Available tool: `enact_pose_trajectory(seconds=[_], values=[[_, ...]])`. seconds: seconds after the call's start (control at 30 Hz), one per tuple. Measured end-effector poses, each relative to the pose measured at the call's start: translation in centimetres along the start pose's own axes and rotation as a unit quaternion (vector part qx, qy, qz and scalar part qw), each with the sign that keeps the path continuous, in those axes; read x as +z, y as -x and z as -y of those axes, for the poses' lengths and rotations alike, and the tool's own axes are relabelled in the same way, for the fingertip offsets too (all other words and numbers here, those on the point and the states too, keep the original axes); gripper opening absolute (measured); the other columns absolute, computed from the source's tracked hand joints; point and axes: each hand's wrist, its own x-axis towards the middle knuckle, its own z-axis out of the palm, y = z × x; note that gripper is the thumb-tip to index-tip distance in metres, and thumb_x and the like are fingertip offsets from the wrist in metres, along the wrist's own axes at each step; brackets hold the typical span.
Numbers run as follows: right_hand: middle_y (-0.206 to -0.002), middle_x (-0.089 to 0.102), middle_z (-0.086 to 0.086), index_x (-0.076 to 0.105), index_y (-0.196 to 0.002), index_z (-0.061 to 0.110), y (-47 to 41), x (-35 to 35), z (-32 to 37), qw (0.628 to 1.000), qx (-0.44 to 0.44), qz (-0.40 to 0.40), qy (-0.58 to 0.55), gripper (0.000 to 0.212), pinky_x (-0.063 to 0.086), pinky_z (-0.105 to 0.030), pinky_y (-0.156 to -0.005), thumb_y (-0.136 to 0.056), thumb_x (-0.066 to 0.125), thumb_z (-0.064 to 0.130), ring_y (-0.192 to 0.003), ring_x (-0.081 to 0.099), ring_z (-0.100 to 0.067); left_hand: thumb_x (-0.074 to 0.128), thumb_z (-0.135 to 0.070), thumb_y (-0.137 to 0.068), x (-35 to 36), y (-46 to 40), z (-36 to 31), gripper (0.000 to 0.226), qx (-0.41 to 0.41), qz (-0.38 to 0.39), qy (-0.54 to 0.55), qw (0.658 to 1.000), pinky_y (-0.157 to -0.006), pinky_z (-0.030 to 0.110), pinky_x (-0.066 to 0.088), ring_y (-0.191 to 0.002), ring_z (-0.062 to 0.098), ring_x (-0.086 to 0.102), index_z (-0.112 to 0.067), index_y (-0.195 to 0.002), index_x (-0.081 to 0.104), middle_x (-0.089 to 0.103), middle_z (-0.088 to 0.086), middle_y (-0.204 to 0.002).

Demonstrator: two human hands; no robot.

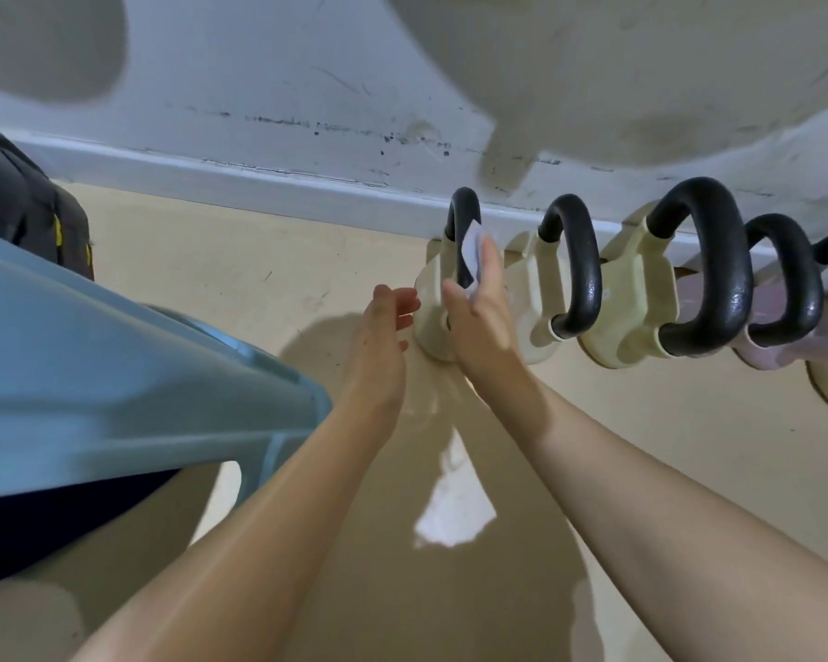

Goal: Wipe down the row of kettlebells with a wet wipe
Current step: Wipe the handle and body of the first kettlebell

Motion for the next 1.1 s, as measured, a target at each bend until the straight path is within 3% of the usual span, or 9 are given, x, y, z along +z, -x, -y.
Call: enact_pose_trajectory(seconds=[0.07, 0.13, 0.2, 0.33, 0.47, 0.6, 0.77, 0.93, 1.1], values=[[-0.157, 0.002, -0.015, 0.018, -0.147, 0.013, 0.4, -0.4, 0.0, 0.991, -0.075, 0.038, 0.106, 0.055, 0.022, -0.003, -0.101, -0.097, 0.039, 0.016, -0.14, 0.011, -0.011, 0.017, -0.042, -0.099, -0.1, 0.2, 0.3, 0.043, -0.01, -0.004, 0.011, 1.0, -0.096, 0.032, 0.041, -0.1, 0.008, 0.055, -0.035, -0.088, 0.059, 0.063, -0.009, -0.104], [-0.156, 0.004, -0.021, 0.033, -0.142, 0.013, 1.5, -1.2, -1.8, 0.942, -0.171, 0.037, 0.288, 0.049, 0.026, -0.034, -0.113, -0.095, 0.039, 0.025, -0.144, 0.012, -0.026, 0.016, -0.041, -0.099, 0.0, 0.5, 0.4, 0.045, -0.005, -0.009, 0.009, 1.0, -0.096, 0.033, 0.041, -0.099, 0.008, 0.056, -0.036, -0.086, 0.059, 0.063, -0.01, -0.1], [-0.152, 0.027, -0.017, 0.052, -0.125, 0.013, 2.2, -2.5, -3.3, 0.85, -0.27, 0.053, 0.45, 0.043, 0.024, -0.048, -0.112, -0.091, 0.039, 0.037, -0.141, 0.02, -0.034, 0.017, -0.04, -0.1, 0.0, 0.6, 0.6, 0.046, -0.003, -0.016, 0.02, 1.0, -0.092, 0.03, 0.042, -0.094, 0.006, 0.057, -0.036, -0.084, 0.059, 0.063, -0.012, -0.095], [-0.114, 0.067, -0.01, 0.068, -0.096, 0.012, -0.5, -5.2, -3.3, 0.615, -0.489, 0.12, 0.606, 0.036, 0.026, -0.045, -0.109, -0.095, 0.034, 0.022, -0.126, 0.041, -0.028, 0.02, -0.04, -0.099, 0.3, 0.3, 1.0, 0.043, -0.018, -0.036, 0.044, 0.998, -0.079, 0.024, 0.043, -0.088, 0.005, 0.058, -0.033, -0.084, 0.06, 0.064, -0.011, -0.092], [-0.087, 0.067, -0.013, 0.065, -0.082, 0.007, -2.5, -4.4, -1.4, 0.579, -0.474, 0.085, 0.658, 0.029, 0.025, -0.048, -0.108, -0.089, 0.037, 0.008, -0.105, 0.062, -0.037, 0.02, -0.038, -0.1, 0.4, 0.3, 1.7, 0.044, -0.026, -0.062, 0.057, 0.996, -0.079, 0.024, 0.046, -0.088, 0.008, 0.059, -0.03, -0.083, 0.059, 0.064, -0.007, -0.093], [-0.095, 0.069, -0.008, 0.069, -0.093, 0.009, -2.0, -4.9, -3.7, 0.477, -0.553, 0.141, 0.668, 0.056, 0.017, -0.05, -0.112, -0.092, 0.014, 0.001, -0.109, 0.051, -0.034, 0.022, -0.031, -0.1, -0.1, 0.5, 2.2, 0.041, -0.029, -0.07, 0.063, 0.995, -0.08, 0.026, 0.046, -0.09, 0.011, 0.059, -0.028, -0.085, 0.06, 0.064, -0.003, -0.099], [-0.102, 0.066, -0.014, 0.061, -0.102, 0.008, -3.6, -5.2, -2.3, 0.555, -0.515, 0.082, 0.648, 0.022, 0.023, -0.052, -0.109, -0.086, 0.049, 0.017, -0.117, 0.05, -0.036, 0.022, -0.032, -0.101, 0.1, 0.5, 2.4, 0.041, -0.054, -0.074, 0.07, 0.993, -0.078, 0.028, 0.046, -0.084, 0.013, 0.059, -0.025, -0.086, 0.06, 0.064, -0.003, -0.091], [-0.12, 0.066, -0.004, 0.051, -0.114, 0.002, -1.1, -4.8, -6.0, 0.546, -0.522, 0.157, 0.636, 0.047, 0.004, -0.036, -0.117, -0.097, 0.008, 0.005, -0.127, 0.042, -0.019, 0.031, -0.024, -0.1, 0.2, 0.4, 2.3, 0.032, -0.035, -0.047, 0.05, 0.997, -0.072, 0.022, 0.049, -0.066, 0.013, 0.059, -0.024, -0.089, 0.06, 0.059, -0.004, -0.057], [-0.142, 0.044, -0.016, 0.039, -0.134, 0.002, -1.9, -3.1, -3.3, 0.786, -0.373, 0.006, 0.493, 0.049, 0.024, -0.04, -0.112, -0.089, 0.045, 0.019, -0.134, 0.037, -0.035, 0.033, -0.02, -0.099, 1.4, 0.0, 1.8, 0.031, -0.009, -0.049, 0.05, 0.998, -0.077, 0.028, 0.047, -0.074, 0.012, 0.057, -0.026, -0.086, 0.061, 0.061, -0.005, -0.07]])
